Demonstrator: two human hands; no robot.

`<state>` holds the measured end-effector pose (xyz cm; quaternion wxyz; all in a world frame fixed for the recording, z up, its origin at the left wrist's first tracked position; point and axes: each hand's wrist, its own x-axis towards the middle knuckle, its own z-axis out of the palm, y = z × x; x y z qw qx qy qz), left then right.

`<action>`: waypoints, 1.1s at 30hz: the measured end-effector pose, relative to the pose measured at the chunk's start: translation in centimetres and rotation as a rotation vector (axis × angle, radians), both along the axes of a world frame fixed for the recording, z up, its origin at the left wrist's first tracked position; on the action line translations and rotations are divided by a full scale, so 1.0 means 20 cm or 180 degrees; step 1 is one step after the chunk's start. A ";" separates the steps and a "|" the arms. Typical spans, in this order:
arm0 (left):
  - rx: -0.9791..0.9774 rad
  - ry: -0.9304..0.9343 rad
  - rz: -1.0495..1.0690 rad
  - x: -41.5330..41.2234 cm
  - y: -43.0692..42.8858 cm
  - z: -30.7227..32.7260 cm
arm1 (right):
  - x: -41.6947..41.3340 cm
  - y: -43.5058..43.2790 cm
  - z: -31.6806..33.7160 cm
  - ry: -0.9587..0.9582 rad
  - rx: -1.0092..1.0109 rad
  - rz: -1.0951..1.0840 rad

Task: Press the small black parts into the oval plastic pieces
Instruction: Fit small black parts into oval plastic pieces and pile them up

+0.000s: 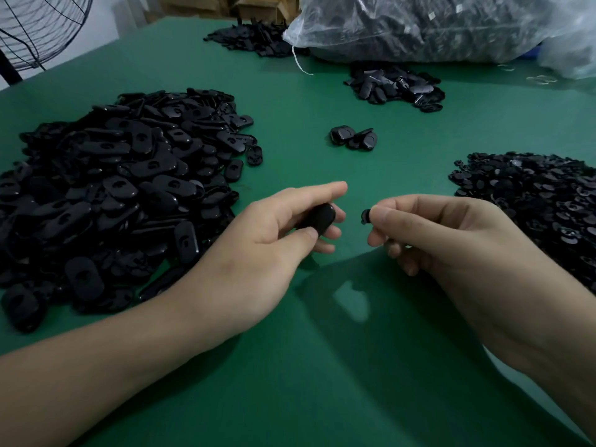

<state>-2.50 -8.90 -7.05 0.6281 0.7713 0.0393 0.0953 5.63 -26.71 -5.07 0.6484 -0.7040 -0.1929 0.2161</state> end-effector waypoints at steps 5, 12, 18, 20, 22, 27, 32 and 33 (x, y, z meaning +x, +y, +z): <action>-0.0518 -0.0180 -0.0041 0.01 -0.01 0.00 | 0.00 0.00 0.00 0.0178 0.0138 0.0033; -0.0871 -0.0227 0.0194 -0.01 0.00 0.02 | -0.01 0.01 -0.01 0.0136 0.0202 -0.0033; -0.1001 -0.0267 0.0201 -0.01 -0.02 0.02 | -0.02 0.02 -0.02 0.0073 0.0262 -0.0090; -0.1015 -0.0274 0.0173 -0.01 -0.02 0.02 | -0.02 0.02 -0.02 0.0048 0.0267 -0.0104; -0.1037 -0.0300 0.0129 -0.01 -0.02 0.02 | -0.02 0.02 -0.03 0.0027 0.0277 -0.0130; -0.0973 -0.0387 0.0130 -0.01 -0.03 0.02 | -0.03 0.02 -0.03 0.0013 0.0332 -0.0223; -0.0957 -0.0427 0.0167 -0.01 -0.03 0.02 | -0.05 0.03 -0.02 -0.0067 0.0539 -0.0155; -0.0972 -0.0432 0.0156 -0.01 -0.04 0.02 | -0.05 0.03 -0.02 -0.0100 0.0596 -0.0124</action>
